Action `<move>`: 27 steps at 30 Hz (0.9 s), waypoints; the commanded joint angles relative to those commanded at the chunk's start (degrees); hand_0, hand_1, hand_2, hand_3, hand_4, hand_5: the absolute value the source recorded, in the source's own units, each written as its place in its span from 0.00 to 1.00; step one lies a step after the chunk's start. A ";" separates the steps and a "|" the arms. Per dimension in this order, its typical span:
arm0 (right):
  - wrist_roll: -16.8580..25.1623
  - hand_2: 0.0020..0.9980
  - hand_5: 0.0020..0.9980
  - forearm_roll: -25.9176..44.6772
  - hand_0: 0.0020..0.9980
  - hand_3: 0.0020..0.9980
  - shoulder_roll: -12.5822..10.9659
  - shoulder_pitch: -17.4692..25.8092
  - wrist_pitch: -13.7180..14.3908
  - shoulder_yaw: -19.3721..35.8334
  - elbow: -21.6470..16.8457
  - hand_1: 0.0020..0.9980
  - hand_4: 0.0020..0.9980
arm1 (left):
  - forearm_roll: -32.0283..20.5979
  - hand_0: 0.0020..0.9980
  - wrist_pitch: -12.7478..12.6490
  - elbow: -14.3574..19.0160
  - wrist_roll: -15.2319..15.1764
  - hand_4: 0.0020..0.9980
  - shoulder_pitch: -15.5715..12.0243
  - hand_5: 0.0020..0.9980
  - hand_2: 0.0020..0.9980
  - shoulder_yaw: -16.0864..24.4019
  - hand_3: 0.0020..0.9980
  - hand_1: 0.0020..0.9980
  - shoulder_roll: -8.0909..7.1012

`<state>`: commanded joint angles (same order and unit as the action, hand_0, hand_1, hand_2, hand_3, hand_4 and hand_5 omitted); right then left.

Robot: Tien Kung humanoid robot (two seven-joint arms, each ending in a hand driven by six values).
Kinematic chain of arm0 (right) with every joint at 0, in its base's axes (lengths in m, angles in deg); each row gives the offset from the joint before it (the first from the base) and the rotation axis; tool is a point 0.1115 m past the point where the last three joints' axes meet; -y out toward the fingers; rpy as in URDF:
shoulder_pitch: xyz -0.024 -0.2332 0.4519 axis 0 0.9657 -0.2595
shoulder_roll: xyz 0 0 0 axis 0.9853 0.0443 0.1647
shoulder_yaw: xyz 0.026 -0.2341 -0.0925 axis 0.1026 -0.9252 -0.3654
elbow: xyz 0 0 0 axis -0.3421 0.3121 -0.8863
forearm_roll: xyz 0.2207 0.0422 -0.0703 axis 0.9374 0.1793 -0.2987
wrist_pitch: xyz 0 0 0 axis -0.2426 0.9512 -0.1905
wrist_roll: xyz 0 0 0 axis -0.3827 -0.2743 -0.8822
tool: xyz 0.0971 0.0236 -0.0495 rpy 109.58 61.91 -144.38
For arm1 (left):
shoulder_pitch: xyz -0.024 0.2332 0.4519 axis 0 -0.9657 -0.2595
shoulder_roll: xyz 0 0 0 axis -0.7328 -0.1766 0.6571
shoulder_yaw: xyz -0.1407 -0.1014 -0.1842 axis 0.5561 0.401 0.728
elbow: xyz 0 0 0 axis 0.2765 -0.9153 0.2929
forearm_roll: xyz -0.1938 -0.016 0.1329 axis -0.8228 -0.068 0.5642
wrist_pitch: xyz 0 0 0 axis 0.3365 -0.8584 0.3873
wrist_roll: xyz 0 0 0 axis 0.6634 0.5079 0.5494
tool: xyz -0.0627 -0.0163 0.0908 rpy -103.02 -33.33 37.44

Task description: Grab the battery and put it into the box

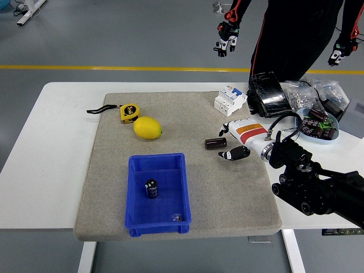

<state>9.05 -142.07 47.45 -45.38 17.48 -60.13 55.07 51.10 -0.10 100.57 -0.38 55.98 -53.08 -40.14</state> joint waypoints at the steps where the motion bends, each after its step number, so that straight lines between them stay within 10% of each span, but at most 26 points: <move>1: -0.03 0.68 0.34 0.03 0.59 0.63 0.04 -0.04 -0.02 0.02 0.04 0.61 0.86 | -0.02 0.68 -0.02 0.00 -0.02 0.62 0.06 0.58 0.66 -0.02 0.58 0.68 0.03; 27: 0.38 0.65 0.33 -5.59 0.53 0.59 0.64 1.16 -5.08 2.95 -1.25 0.60 0.80 | 0.15 0.67 0.03 0.07 -0.13 0.62 0.22 0.57 0.66 -0.20 0.57 0.68 0.22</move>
<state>9.43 -147.66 48.10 -44.22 12.40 -57.18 53.82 51.25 -0.06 100.65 -0.51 56.20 -53.28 -39.92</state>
